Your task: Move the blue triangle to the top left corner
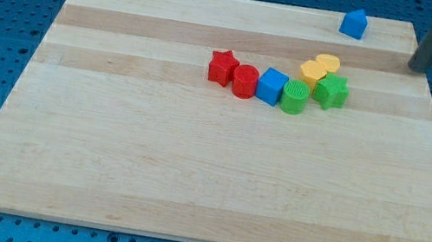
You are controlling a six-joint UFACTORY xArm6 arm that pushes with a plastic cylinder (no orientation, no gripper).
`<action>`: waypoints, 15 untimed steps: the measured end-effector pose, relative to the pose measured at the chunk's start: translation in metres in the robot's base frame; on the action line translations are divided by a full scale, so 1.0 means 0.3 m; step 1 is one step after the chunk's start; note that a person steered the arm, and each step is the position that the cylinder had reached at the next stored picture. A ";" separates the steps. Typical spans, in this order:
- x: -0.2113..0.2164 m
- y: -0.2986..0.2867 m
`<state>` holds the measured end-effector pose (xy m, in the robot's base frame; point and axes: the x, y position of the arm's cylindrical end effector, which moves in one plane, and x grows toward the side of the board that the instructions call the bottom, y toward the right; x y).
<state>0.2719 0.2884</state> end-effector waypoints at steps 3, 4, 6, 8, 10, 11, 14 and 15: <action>-0.206 -0.312; -0.183 -0.371; -0.111 -0.343; -0.126 -0.534; -0.136 -0.868; -0.136 -1.010; 0.060 -1.032; 0.109 -1.154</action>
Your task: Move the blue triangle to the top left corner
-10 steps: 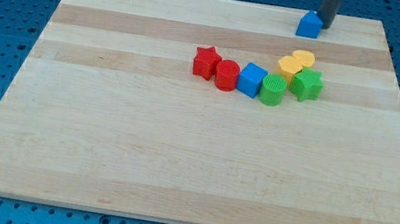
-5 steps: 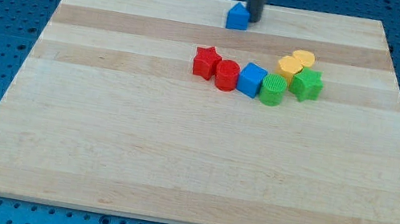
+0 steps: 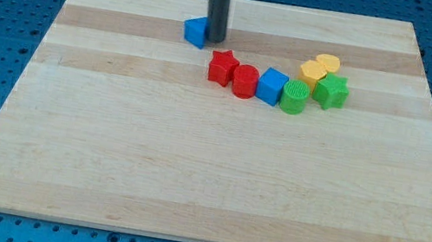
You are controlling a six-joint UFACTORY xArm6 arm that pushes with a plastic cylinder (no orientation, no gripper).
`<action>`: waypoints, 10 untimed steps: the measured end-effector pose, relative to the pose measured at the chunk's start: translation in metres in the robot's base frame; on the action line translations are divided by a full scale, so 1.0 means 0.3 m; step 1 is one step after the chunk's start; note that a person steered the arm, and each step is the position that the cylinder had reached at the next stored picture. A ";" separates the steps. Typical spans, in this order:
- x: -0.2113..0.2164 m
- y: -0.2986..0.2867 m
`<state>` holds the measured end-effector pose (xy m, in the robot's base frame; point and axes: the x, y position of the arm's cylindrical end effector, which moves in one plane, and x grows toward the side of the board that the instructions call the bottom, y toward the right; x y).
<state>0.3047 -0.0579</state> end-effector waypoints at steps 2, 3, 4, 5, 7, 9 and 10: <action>0.047 -0.294; 0.047 -0.454; 0.047 -0.596; 0.020 -0.667; 0.131 -0.617; -0.006 -0.496; -0.066 -0.492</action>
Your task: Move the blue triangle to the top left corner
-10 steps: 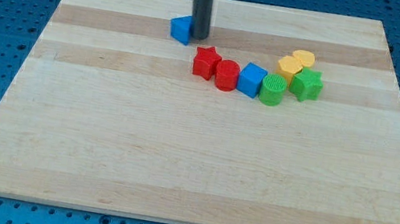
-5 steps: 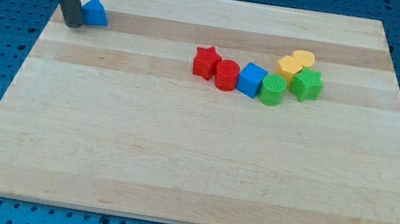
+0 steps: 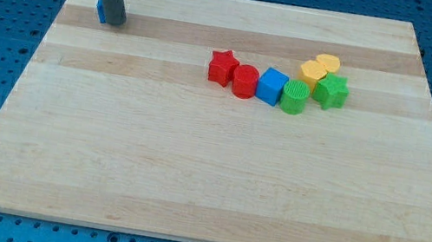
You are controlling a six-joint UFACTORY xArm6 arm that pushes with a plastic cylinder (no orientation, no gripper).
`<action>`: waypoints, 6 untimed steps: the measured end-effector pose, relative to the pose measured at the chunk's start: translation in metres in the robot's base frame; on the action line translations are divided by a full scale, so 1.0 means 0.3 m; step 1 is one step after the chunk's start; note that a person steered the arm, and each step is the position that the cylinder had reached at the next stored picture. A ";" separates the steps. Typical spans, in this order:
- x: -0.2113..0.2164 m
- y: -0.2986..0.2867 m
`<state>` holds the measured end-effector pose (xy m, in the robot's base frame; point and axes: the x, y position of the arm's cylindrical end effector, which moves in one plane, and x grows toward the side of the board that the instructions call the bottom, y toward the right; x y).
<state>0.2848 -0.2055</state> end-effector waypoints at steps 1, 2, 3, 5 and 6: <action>-0.048 -0.038; -0.048 -0.155; -0.060 -0.206; -0.116 -0.202; -0.156 -0.202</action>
